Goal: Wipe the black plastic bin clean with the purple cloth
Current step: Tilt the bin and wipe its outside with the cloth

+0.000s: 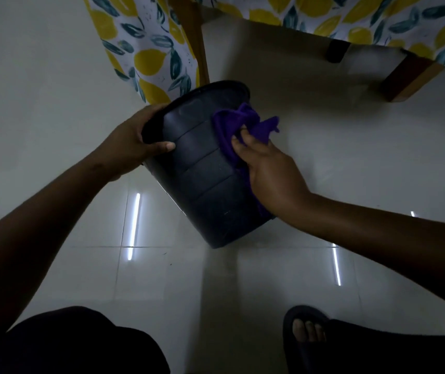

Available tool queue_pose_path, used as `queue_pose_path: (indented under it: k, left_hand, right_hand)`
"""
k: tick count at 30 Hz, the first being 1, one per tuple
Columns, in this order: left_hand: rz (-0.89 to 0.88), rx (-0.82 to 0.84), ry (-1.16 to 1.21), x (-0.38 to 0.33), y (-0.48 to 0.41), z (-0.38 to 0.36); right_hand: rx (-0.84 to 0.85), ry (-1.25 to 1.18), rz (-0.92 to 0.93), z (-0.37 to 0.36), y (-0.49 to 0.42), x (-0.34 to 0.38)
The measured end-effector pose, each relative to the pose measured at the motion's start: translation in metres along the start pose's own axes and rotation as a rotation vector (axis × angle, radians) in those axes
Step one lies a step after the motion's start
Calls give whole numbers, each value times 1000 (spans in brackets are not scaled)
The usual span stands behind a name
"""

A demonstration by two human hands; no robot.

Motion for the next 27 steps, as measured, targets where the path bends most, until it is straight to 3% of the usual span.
queue_pose_path:
  k: [2,5,8,11,15,18,21,27]
  left_hand:
    - [15,12,-21,-4,-6,-1]
    - [83,-4,130,4,-8,-1]
    - [84,-38,100,6,-6,0]
    - [59,-70,83,2,-6,-3]
    - [58,-91,89,3,-7,-4]
    - [87,-72,96,9,-5,1]
    - [85,-50,82,10,-5,3]
    - [120,31,117,16,-2,7]
  right_hand:
    - [-8,75,52,-2,-2,11]
    - [-12,139,101,-2,-15,20]
    - [-10,29,122,0,-36,9]
    - [-22,-107,0,11,-52,-23]
    - [-44,-101,-89,11,-28,-30]
    - [-93,-38,37,2,8,-1]
    - [33,156,174,-12,29,19]
    - [22,317,338,-7,15,50]
Point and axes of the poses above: each hand's wrist, its own y-axis away from the middle knuckle, its own z-axis out of the back of the hand, x = y × z, the point moved 6 cm from there along -y, towards the middle knuckle, and after that the axes turned 8 degrees about y, right-handed, at the moved point
